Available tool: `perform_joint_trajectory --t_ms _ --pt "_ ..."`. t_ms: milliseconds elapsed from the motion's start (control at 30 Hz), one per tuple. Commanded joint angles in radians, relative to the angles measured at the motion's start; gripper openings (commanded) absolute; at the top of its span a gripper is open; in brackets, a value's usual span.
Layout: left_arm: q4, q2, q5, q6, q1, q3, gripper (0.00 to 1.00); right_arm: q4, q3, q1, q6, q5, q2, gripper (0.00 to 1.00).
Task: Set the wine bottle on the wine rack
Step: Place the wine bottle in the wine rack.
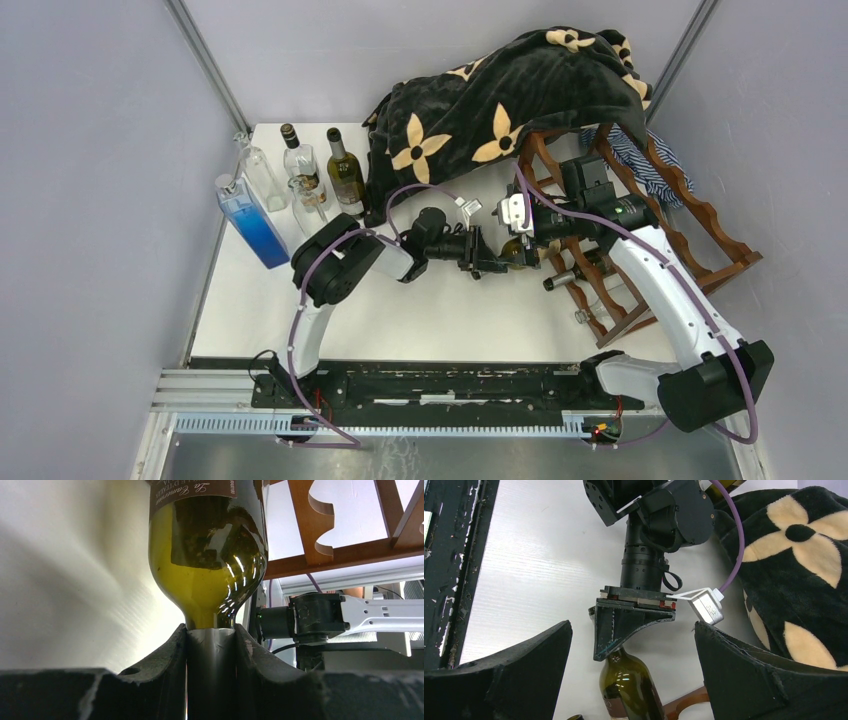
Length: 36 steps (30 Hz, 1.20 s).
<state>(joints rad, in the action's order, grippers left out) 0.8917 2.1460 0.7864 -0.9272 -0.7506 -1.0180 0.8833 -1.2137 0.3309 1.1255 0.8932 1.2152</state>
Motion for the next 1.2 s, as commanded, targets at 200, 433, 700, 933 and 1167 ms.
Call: perform_joint_trajectory --t_ms 200,433,700,933,1167 --pt "0.152 0.031 0.005 0.059 -0.018 -0.132 0.02 -0.032 0.002 -0.008 -0.004 0.021 -0.029 0.98" --pt "0.109 0.059 -0.017 0.095 -0.028 -0.187 0.02 -0.036 0.008 -0.011 -0.005 0.019 -0.035 0.98" --pt "-0.024 0.082 -0.043 0.193 -0.048 -0.278 0.02 -0.034 0.016 -0.017 -0.003 0.033 -0.040 0.98" --pt "-0.105 0.099 -0.066 0.240 -0.052 -0.345 0.02 -0.035 0.027 -0.018 0.000 0.039 -0.046 0.98" --pt "-0.220 0.118 -0.093 0.320 -0.061 -0.427 0.02 -0.037 0.033 -0.020 0.002 0.043 -0.049 0.98"
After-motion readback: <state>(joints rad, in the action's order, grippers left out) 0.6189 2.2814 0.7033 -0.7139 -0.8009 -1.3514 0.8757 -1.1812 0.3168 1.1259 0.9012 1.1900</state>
